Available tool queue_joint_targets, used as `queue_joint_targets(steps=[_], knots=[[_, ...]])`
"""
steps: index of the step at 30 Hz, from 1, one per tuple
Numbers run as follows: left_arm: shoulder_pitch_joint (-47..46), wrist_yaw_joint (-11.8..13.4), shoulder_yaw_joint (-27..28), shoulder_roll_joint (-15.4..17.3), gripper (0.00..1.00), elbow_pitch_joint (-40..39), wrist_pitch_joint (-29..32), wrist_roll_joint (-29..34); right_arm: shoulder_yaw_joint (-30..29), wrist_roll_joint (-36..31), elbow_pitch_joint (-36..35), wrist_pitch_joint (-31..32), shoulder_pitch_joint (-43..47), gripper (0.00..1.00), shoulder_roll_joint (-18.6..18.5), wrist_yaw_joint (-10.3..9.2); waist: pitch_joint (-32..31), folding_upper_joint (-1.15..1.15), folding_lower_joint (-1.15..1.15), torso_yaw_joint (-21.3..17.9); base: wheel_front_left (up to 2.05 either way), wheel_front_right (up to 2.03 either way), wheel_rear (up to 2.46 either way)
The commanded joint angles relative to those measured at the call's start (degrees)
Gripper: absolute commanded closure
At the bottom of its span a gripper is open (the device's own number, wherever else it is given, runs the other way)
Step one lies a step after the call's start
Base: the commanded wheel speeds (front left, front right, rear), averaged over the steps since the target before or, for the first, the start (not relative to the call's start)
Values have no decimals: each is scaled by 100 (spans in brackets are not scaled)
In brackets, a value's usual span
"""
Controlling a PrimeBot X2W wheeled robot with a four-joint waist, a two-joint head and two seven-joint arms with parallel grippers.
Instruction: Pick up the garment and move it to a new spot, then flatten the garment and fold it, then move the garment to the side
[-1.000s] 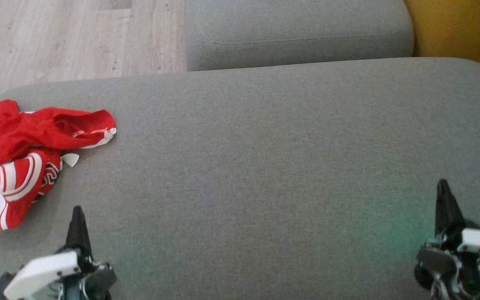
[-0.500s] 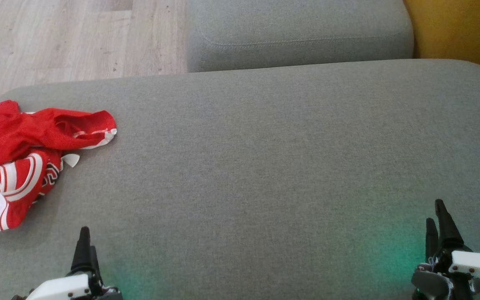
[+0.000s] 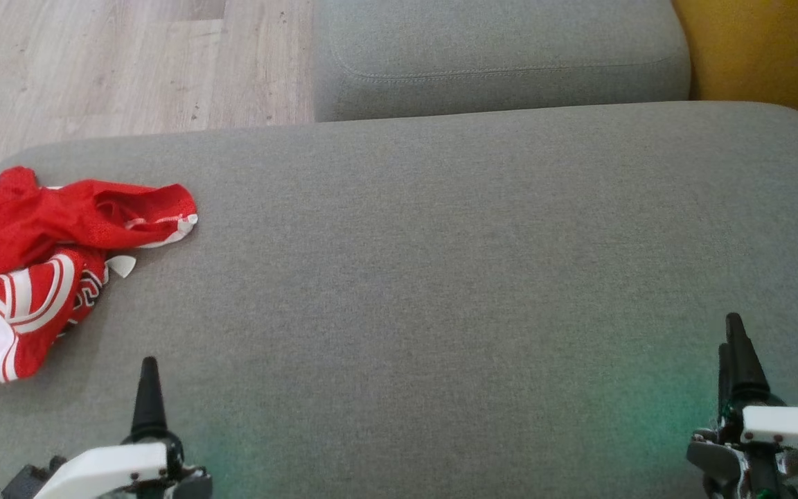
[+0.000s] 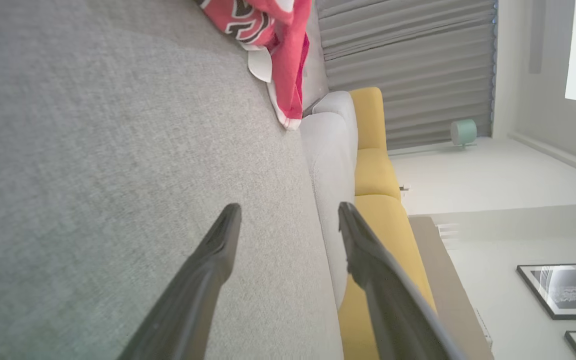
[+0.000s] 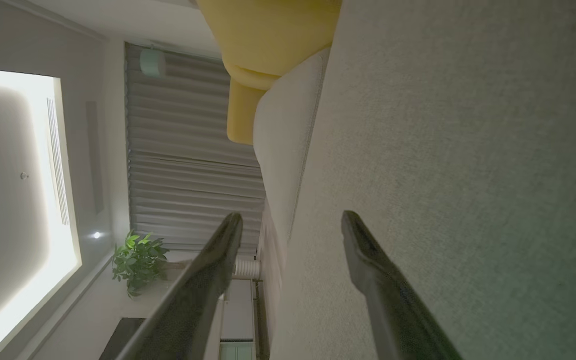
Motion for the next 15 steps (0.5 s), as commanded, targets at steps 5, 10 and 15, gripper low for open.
queue_joint_targets(steps=[5, 10, 15], knots=[[-182, 54, -91, 25, 0, -387, -122, 489, 102, -573, -384, -126, -117, 0, -27, -1, 0, 0, 0, 11, 0, 0, 0], [-157, 67, -150, 26, 0, -466, -190, 831, 208, -1044, -490, -193, -92, 0, -29, -1, 0, 0, 0, 18, 0, 0, 0], [-115, 76, -235, 28, 0, -541, -275, 1330, 330, -1579, -561, -277, -47, 0, -31, -1, -2, 0, 0, 30, 0, 0, 0]])
